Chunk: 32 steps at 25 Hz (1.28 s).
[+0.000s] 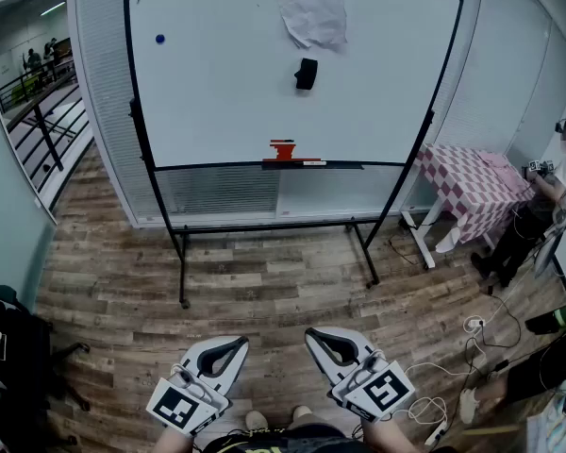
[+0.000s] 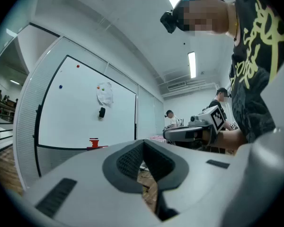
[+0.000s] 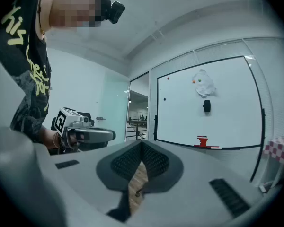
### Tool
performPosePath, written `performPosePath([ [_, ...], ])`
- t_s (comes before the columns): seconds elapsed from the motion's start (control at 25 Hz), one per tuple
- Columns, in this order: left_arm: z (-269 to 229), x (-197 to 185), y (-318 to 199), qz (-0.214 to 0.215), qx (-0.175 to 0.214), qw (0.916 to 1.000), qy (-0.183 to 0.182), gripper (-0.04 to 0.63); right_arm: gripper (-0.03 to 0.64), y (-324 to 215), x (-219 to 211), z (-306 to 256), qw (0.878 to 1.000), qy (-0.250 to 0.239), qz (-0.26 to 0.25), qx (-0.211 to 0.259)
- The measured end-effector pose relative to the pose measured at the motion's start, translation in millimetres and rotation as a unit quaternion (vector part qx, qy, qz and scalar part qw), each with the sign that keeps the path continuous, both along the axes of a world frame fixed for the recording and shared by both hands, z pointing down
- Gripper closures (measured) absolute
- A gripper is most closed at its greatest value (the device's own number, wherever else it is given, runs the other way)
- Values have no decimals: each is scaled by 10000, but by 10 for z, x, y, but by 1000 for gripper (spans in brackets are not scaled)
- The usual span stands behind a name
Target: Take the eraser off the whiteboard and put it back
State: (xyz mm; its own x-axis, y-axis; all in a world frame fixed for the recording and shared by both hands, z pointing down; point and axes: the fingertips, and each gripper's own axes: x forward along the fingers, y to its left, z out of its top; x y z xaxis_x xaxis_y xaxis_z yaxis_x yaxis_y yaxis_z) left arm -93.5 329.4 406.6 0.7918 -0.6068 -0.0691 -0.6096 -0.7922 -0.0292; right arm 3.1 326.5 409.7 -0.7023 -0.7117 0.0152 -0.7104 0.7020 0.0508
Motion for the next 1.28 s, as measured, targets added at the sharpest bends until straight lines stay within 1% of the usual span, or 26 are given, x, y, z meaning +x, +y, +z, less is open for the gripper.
performPosePath([
  [0.08, -4, 23, -14, 11, 15, 10000, 21, 592, 609, -6, 12, -80, 9995, -17, -58, 300],
  [0.16, 10, 53, -29, 21, 33, 10000, 14, 592, 609, -15, 35, -129, 9987, -30, -81, 493],
  [0.28, 79, 66, -28, 58, 25, 9999, -100, 592, 611, -12, 68, -110, 9991, -133, -6, 414],
  [0.44, 78, -7, -71, -30, 75, 9999, -61, 592, 609, -25, 48, -76, 9991, -317, 112, 252],
  [0.52, 46, 18, -80, -24, 159, 9999, -7, 592, 609, 21, 78, -81, 9976, -654, 178, 159],
  [0.6, -76, 41, -62, 22, 331, 9994, 94, 592, 609, 45, 105, -134, 9940, -1021, 315, 237],
  [0.64, -152, 50, -60, 37, 429, 9990, 146, 592, 609, 27, 114, -148, 9933, -1050, 393, 280],
  [0.68, -211, 62, -55, 49, 507, 9985, 178, 592, 609, 6, 116, -139, 9940, -961, 443, 294],
  [0.8, -250, 130, -31, 88, 606, 9980, 181, 592, 609, -18, 140, -97, 9968, -497, 526, 350],
  [0.88, -213, 155, 23, 146, 650, 9977, 155, 592, 609, 29, 142, -129, 9964, -446, 557, 461],
  [0.96, -162, 156, 76, 220, 558, 9981, 137, 592, 609, 91, 110, -236, 9951, -554, 498, 644],
  [1.12, -102, 95, 82, 220, 295, 9992, 157, 592, 607, 142, 38, -337, 9930, -423, 418, 1023],
  [1.16, -68, 69, 88, 187, 211, 9994, 179, 592, 607, 162, 24, -313, 9930, -431, 403, 1023],
  [1.2, -37, 45, 87, 155, 135, 9996, 205, 592, 607, 173, 19, -257, 9939, -446, 410, 923],
  [1.28, -9, 15, 43, 102, 61, 9997, 217, 592, 607, 134, 33, -104, 9964, -425, 511, 533],
])
